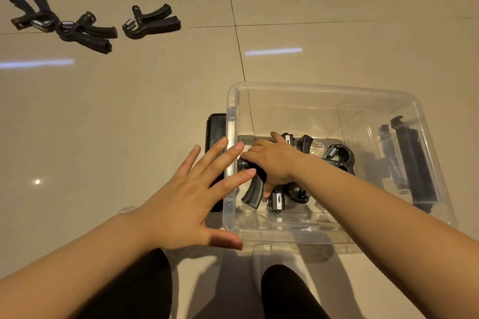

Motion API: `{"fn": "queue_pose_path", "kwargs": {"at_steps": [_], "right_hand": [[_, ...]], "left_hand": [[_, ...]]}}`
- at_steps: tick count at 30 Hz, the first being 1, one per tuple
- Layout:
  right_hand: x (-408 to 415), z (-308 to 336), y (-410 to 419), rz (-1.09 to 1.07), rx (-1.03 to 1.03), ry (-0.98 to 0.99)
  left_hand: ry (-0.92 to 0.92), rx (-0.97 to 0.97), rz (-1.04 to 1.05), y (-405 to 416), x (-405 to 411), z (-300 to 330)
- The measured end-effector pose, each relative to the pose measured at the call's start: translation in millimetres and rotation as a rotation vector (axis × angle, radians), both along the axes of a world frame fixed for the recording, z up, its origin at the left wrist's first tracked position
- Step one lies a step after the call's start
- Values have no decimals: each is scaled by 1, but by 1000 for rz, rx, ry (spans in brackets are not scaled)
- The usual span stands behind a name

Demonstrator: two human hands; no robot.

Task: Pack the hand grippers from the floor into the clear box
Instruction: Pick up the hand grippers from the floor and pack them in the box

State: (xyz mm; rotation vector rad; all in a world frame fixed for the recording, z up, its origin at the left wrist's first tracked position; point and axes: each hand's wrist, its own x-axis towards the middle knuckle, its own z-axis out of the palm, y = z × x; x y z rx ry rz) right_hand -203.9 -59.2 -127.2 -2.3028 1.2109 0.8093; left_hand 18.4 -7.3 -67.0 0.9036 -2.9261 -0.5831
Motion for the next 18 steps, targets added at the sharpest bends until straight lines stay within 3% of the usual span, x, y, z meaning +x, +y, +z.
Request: {"fn": "queue_pose_path", "kwargs": {"at_steps": [12, 18], "right_hand": [[-4, 7, 10, -78, -5, -69], [-3, 90, 37, -411, -53, -319]], "left_hand": [[11, 30, 0, 0, 1, 0], [-152, -41, 0, -15, 20, 52]]}}
